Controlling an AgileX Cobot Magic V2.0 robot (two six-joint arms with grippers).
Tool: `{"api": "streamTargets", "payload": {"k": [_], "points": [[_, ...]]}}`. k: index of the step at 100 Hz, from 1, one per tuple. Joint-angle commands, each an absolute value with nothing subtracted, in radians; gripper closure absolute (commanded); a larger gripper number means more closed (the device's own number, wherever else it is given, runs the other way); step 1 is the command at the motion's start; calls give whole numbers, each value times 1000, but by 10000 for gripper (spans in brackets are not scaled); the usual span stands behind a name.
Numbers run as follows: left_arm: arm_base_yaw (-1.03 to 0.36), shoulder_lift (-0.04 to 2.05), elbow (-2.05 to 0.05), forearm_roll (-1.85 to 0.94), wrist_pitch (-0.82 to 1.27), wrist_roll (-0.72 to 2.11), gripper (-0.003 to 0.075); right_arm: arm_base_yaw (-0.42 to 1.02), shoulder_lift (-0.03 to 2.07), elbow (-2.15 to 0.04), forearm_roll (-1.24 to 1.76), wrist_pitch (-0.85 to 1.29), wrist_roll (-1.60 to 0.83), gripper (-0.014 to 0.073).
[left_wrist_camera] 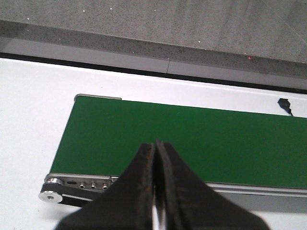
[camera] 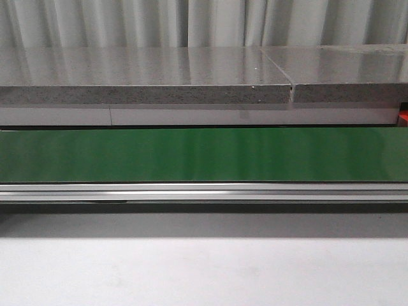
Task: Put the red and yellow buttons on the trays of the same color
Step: 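Lower the yellow button into the yellow tray and open the right gripper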
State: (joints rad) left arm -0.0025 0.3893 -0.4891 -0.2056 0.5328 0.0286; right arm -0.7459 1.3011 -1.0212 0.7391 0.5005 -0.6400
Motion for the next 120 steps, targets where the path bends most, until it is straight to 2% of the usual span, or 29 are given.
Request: {"api": "streamTargets", "payload": {"k": [1,19,63,120], "points": [[-8,394,-513,-217,461,25,739,-796,1274,-1054,768,416,-635,390],[-8,394,-513,-217,461,25,739,-889,1276,-1026,768,404,-619,390],[-8,394,-513,-217,461,25,739,-991,1314,-787,747,217,-620,390],[-8,394,-513,-217,461,25,739,-908,1375,-715,770,164,-620,390]]}}
